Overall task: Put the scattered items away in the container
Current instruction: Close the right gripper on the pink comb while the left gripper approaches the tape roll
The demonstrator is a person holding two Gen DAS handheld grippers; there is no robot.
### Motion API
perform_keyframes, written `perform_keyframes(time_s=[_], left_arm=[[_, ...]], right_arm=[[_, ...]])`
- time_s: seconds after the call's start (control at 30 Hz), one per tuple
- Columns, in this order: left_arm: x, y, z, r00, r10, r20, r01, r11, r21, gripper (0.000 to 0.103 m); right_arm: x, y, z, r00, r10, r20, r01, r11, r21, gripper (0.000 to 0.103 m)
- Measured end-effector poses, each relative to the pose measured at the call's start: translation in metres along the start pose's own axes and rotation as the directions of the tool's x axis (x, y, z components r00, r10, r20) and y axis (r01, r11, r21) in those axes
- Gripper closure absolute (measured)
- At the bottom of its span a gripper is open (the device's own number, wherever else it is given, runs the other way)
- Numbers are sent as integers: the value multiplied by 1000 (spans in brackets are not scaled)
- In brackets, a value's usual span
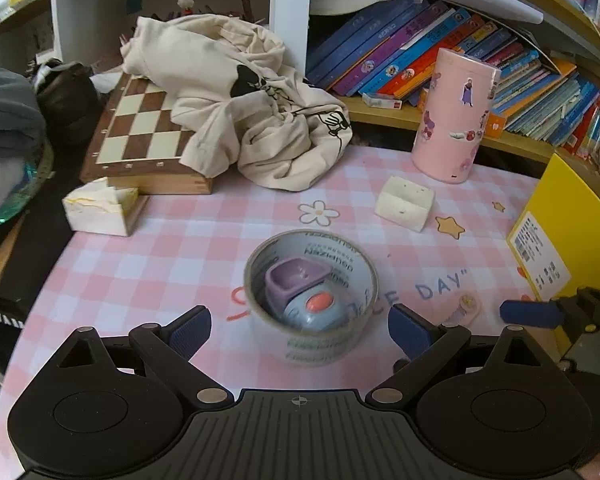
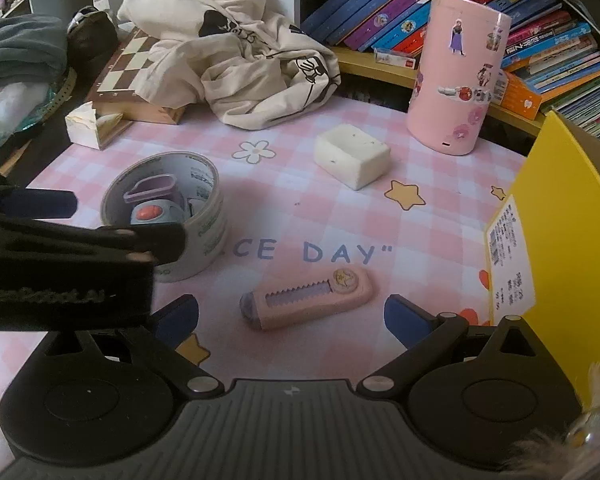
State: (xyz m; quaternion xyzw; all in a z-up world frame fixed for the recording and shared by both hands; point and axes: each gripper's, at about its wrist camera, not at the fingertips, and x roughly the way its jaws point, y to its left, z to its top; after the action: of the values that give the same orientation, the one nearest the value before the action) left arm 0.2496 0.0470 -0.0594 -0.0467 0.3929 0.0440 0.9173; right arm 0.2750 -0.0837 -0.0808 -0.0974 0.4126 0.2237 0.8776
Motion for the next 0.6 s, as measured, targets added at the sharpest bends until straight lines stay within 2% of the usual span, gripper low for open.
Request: perform_keyframes(time_s=[0.43,0.6], left_arm=[[32,-7,11,1000,23,-19,-23,999,24,7],[34,-4,10,1000,11,-19,-10,1000,14,11]], right_arm=[[21,-8,6,1000,-3,-16,3,1000,19,2],[21,-6,7,1000,12,-9,-12,1000,-5,9]])
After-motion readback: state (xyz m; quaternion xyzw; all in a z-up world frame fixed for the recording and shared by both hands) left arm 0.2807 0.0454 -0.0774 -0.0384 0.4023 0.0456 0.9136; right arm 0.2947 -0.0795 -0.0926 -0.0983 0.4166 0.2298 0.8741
